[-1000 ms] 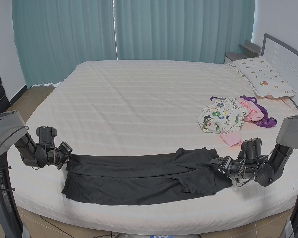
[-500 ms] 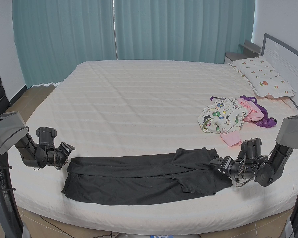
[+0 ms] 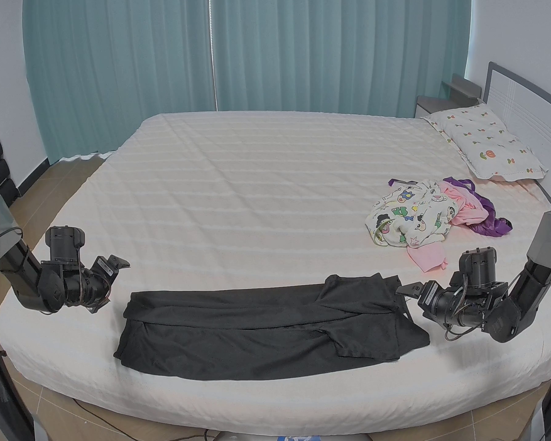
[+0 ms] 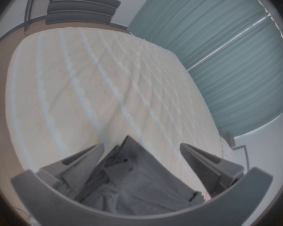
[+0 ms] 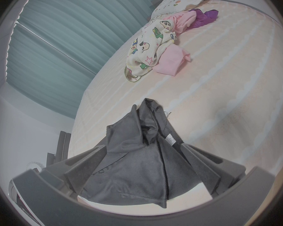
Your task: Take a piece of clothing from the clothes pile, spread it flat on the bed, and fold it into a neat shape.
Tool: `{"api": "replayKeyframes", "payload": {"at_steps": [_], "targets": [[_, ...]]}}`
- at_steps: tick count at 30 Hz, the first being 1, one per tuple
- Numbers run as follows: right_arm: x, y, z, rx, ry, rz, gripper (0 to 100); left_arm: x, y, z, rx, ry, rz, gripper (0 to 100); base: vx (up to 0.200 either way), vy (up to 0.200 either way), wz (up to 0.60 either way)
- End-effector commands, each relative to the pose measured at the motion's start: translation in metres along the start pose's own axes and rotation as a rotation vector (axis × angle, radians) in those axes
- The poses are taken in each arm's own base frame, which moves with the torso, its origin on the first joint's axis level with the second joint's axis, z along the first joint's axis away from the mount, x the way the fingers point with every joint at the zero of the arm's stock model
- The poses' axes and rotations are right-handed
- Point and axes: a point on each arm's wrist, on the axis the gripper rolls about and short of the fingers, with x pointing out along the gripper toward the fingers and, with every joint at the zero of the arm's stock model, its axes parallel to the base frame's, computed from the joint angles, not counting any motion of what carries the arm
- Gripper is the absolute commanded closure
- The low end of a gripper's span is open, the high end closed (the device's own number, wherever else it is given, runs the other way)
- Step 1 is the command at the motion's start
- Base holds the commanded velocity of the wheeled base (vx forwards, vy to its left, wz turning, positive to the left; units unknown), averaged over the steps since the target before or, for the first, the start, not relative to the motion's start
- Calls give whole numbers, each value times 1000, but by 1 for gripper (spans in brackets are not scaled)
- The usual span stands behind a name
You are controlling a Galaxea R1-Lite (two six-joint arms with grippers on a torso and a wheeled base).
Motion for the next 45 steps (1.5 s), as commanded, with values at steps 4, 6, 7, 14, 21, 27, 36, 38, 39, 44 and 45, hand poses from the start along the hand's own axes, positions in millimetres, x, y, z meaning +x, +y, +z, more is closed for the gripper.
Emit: {"api": "replayKeyframes", "payload": {"at_steps": [4, 6, 7, 14, 21, 27, 36, 38, 39, 44, 45], "targets": [[-20, -1, -13, 9, 28, -1, 0, -33, 16, -37, 18, 94, 46, 0, -200, 0, 0], [-19, -7, -19, 33, 50, -24, 0, -32, 20, -46, 28, 123, 63, 0, -100, 0, 0], [-18, -9, -19, 44, 55, -32, 0, -32, 21, -48, 30, 132, 69, 0, 0, 0, 0], [-16, -12, -23, 50, 73, -46, 0, -25, 27, -52, 33, 151, 97, 0, 0, 0, 0], [-15, -13, -25, 50, 84, -45, 0, -7, 37, -58, 34, 162, 133, 0, 0, 0, 0], [-14, -13, -25, 50, 87, -46, 0, -1, 41, -60, 31, 169, 147, 0, 0, 0, 0], [-14, -14, -26, 51, 88, -47, 0, 12, 44, -72, 66, 139, 197, 0, 0, 0, 0], [-14, -14, -26, 51, 88, -47, 0, 15, 45, -74, 74, 122, 201, 0, 0, 0, 0], [-14, -14, -26, 51, 88, -47, 0, 16, 45, -75, 76, 118, 202, 100, 0, 0, 0], [-14, -14, -26, 51, 88, -47, 0, 15, 47, -77, 79, 111, 196, 100, 0, 0, 0], [-14, -14, -25, 51, 88, -47, 0, 14, 47, -77, 80, 110, 202, 100, 0, 0, 0]]}}
